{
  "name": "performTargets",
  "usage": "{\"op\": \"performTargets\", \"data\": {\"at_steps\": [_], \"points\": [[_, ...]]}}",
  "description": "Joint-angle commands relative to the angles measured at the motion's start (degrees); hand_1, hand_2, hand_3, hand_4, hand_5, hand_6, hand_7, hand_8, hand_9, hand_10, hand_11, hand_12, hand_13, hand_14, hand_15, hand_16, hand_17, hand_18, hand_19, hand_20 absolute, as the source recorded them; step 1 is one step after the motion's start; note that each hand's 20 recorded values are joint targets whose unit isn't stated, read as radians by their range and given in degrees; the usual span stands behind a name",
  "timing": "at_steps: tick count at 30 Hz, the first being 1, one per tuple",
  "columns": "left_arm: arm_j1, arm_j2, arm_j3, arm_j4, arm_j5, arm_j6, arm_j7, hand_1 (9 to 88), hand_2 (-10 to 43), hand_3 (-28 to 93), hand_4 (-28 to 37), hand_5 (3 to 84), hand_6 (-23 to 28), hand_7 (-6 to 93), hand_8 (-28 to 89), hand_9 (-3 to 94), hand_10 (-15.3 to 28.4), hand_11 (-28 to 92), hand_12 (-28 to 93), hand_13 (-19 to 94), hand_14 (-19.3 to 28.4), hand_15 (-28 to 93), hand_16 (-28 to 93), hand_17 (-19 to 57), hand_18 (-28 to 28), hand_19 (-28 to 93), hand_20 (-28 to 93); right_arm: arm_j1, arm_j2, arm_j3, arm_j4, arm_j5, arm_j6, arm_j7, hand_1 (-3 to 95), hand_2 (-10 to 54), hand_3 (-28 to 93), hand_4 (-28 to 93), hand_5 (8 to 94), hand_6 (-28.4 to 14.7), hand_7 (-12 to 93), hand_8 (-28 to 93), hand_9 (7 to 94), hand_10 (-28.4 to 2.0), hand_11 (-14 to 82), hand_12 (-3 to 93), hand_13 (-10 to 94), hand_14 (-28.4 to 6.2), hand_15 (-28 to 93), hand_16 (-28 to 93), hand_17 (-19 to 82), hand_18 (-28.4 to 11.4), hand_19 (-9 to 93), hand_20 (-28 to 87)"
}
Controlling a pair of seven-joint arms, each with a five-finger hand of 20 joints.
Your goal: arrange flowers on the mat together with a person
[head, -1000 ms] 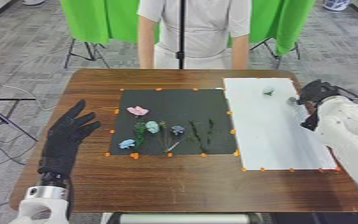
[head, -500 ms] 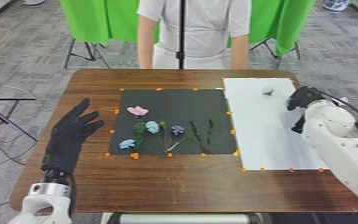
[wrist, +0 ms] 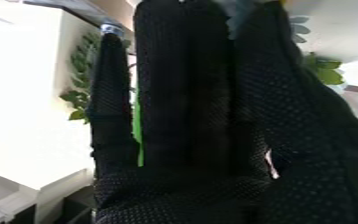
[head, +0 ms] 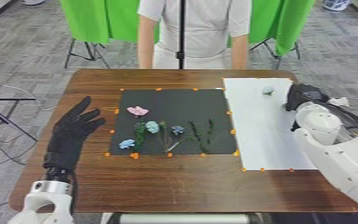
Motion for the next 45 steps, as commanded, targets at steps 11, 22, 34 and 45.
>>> {"op": "performTargets", "data": {"at_steps": [11, 22, 34, 45], "points": [[3.6, -0.48, -2.03, -1.10, -0.44, 0.98, 0.90, 23.8, 2.7, 80, -28.0, 35.8, 3.9, 11.0, -9, 36.2, 16.8, 23, 10, 27, 25.5, 47, -7, -8.1, 25.9, 49, 20, 2.6, 2.3, -4.2, -14.5, 3.9, 13.5, -8.8, 60.0, -9.5, 60, -28, 84.1, 5.5, 18, -1, 90.7, -5.1, 16.6, 36.6, 77, -3.0, 49, 29, 32, -14.4, 74, 24], [4.2, -1.00, -2.55, -1.58, 0.07, 1.02, 0.24, 23.8, 2.8, 80, -27.8, 35.8, 3.9, 11.0, -9, 36.2, 16.9, 23, 10, 27, 25.5, 47, -7, -8.1, 25.9, 49, 20, 4.5, -5.2, -11.8, -19.9, 1.8, 6.1, -17.5, 57.0, -9.5, 64, -28, 83.6, 5.5, 17, 0, 89.8, -5.7, 17.1, 35.9, 76, -3.7, 49, 28, 30, -15.1, 74, 24], [4.1, -1.77, -2.92, -1.47, 0.85, -0.17, -1.99, 23.8, 2.8, 80, -27.7, 35.9, 4.0, 11.0, -9, 36.3, 17.0, 23, 10, 27, 25.5, 47, -7, -8.1, 26.0, 49, 20, 2.4, -9.5, -15.9, -16.2, -6.0, 1.6, -17.1, 55.6, -9.5, 65, -28, 81.4, 6.1, 17, -1, 87.3, -6.3, 22.2, 35.0, 75, -4.1, 54, 27, 30, -15.5, 74, 24], [3.7, -1.97, -2.89, -1.37, 1.43, -0.81, -3.10, 23.8, 2.8, 80, -27.6, 35.9, 4.1, 10.8, -9, 36.3, 17.0, 23, 10, 27, 25.7, 47, -7, -8.1, 25.9, 49, 20, 0.6, -7.9, -15.3, -15.5, -7.9, -0.5, -16.0, 53.2, -9.5, 66, -28, 76.2, 6.0, 18, -3, 81.9, -6.7, 13.4, 36.2, 69, -4.6, 52, 27, 27, -15.7, 72, 24]]}}
